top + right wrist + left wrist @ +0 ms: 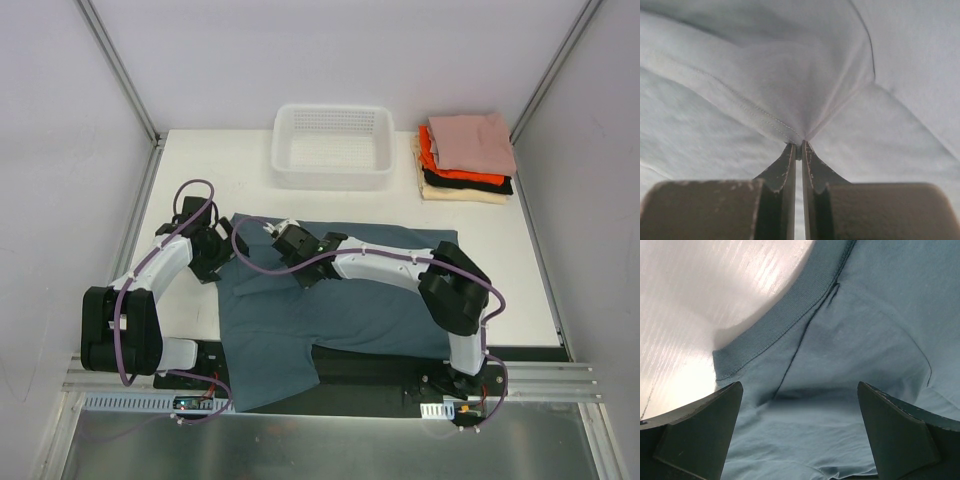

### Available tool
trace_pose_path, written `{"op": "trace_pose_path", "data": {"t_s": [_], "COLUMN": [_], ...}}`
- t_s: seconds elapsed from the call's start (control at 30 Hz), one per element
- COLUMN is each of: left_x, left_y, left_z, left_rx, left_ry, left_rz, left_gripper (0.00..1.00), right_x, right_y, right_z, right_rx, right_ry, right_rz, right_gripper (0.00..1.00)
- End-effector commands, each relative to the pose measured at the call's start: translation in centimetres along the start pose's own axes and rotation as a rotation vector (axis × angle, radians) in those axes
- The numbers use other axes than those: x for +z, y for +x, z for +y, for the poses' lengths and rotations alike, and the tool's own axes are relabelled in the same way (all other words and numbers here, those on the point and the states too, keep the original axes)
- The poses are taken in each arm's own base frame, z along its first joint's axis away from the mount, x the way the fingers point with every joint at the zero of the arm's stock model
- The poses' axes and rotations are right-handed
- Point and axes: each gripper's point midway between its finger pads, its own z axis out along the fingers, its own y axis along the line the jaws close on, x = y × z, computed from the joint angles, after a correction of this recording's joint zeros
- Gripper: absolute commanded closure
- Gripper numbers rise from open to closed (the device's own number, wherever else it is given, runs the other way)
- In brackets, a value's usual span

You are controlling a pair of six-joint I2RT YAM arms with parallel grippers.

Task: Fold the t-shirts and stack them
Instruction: Fold the tshirt

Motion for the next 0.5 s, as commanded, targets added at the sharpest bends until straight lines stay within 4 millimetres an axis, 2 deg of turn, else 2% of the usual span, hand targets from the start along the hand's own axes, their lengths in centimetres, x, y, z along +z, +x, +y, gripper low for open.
{"op": "trace_pose_path", "data": {"t_s": [0.0,0.37,0.4,0.47], "left_x": [-0.5,-0.8,-0.7,-0.9], "left_y": [-0.1,0.2,0.2,0.1], "left_z": [-0.5,-0.6,-0.6,-0.9], "left_rx": [0.015,0.021,0.022,0.025], "left_ry": [0.036,0.051,0.051,0.062], "left_rz": [-0.002,0.004,0.006,0.005], "left_gripper": [0.01,0.01,0.01,0.01], "right_x": [-2.4,-2.9,-3.1,-3.1], "right_y": [0.8,4.0,4.1,4.8], "right_z": [-0.9,0.2,0.5,0.4], "right_rx": [-0.002,0.044,0.050,0.060], "right_ry": [0.017,-0.051,-0.068,-0.060], "right_rz": [0.020,0.155,0.169,0.209], "right_gripper": [0.99,0.96,0.95,0.79]}}
